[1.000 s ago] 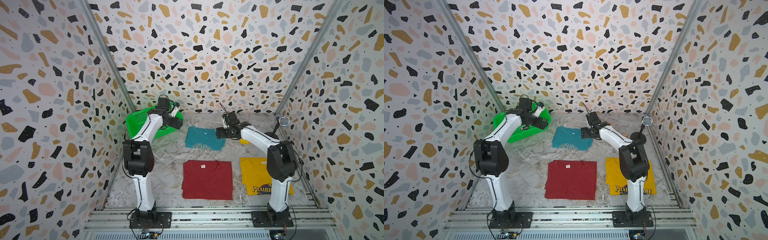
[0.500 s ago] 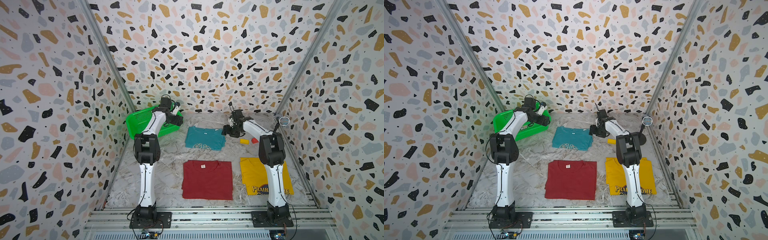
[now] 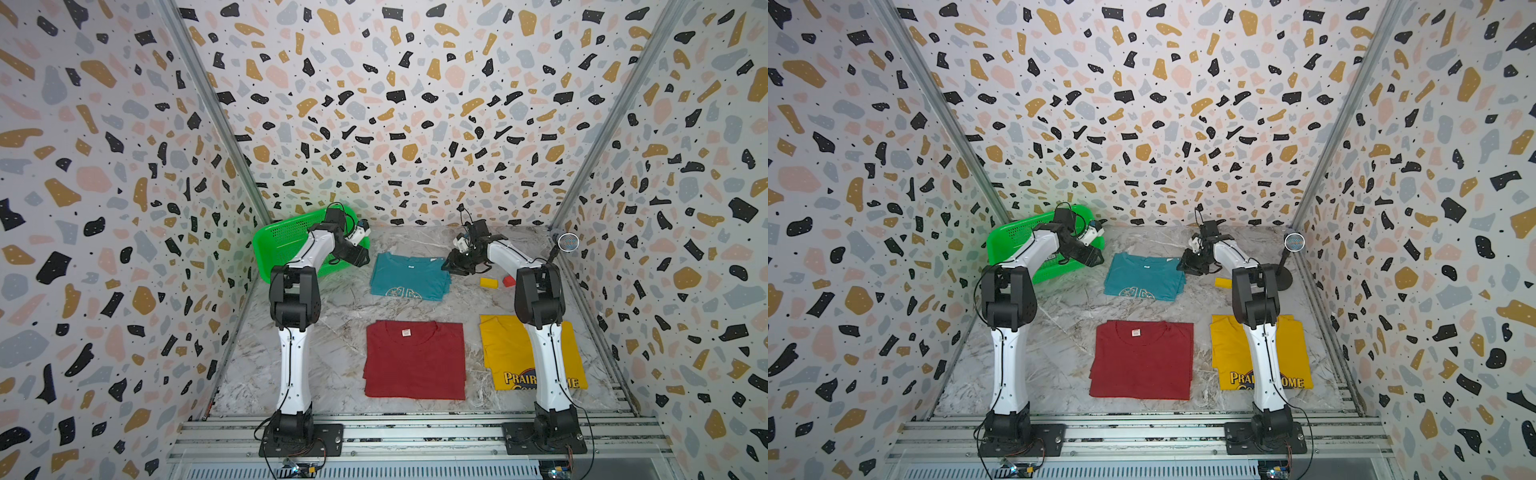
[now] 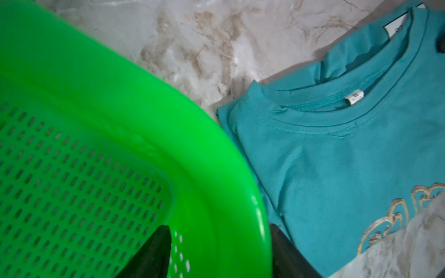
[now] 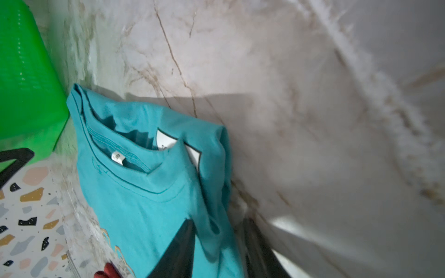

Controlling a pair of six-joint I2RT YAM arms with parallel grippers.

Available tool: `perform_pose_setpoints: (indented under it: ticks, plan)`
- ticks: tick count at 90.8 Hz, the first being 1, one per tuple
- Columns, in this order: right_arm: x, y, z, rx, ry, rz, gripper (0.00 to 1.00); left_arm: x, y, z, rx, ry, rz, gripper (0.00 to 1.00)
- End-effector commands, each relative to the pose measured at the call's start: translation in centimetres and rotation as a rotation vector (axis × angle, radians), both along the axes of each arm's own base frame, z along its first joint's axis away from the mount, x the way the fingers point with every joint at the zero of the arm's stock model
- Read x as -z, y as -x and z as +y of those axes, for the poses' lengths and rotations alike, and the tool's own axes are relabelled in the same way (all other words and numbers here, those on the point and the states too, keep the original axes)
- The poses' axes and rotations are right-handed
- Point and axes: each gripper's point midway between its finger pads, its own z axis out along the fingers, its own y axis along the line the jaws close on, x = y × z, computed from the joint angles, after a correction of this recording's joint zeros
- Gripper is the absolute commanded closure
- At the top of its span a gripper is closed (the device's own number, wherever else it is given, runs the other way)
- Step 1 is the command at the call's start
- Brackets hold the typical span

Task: Put the folded t-shirts into the basket
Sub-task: Adjust the T-shirt at the center of the board.

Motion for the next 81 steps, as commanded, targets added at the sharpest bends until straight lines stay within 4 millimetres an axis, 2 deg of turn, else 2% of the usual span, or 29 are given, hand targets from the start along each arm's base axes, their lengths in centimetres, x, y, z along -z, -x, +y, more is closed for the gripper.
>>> perform_pose_setpoints:
  ticks: [1, 21, 29, 41, 63, 70, 77, 81]
  plan:
    - [-1.5, -0.1, 0.9, -0.025, -0.051, -0.009, 0.72, -1.3, 1.9, -1.5, 0.124, -0.001, -0.022, 0.43]
    - [-2.9, 0.6, 1.1, -0.066, -0.106, -0.019, 0.90, -2.6, 5.0, -3.0, 0.277, 0.016, -0.053, 0.53]
    - [-3.4, 1.1, 1.0, -0.075, -0.118, -0.020, 0.92, -2.8, 6.7, -3.6, 0.368, 0.015, -0.066, 0.59]
    - [-4.2, 2.1, 0.4, -0.071, -0.125, -0.014, 0.96, -3.1, 9.6, -4.4, 0.490, 0.024, -0.068, 0.61]
    - [-4.8, 4.3, -0.8, -0.049, -0.119, 0.007, 0.94, -1.6, 14.5, -3.7, 0.610, 0.004, 0.014, 0.60]
    - [-5.0, 4.6, -0.8, -0.044, -0.122, 0.011, 0.89, -1.4, 16.1, -3.4, 0.640, 0.002, 0.045, 0.60]
    - [-5.1, 4.4, -0.9, -0.046, -0.118, 0.000, 0.66, -1.1, 17.2, -2.9, 0.653, -0.017, 0.055, 0.59]
    - [-5.1, 4.1, -1.1, -0.039, -0.099, -0.011, 0.57, -0.9, 17.5, -2.6, 0.658, -0.037, 0.053, 0.58]
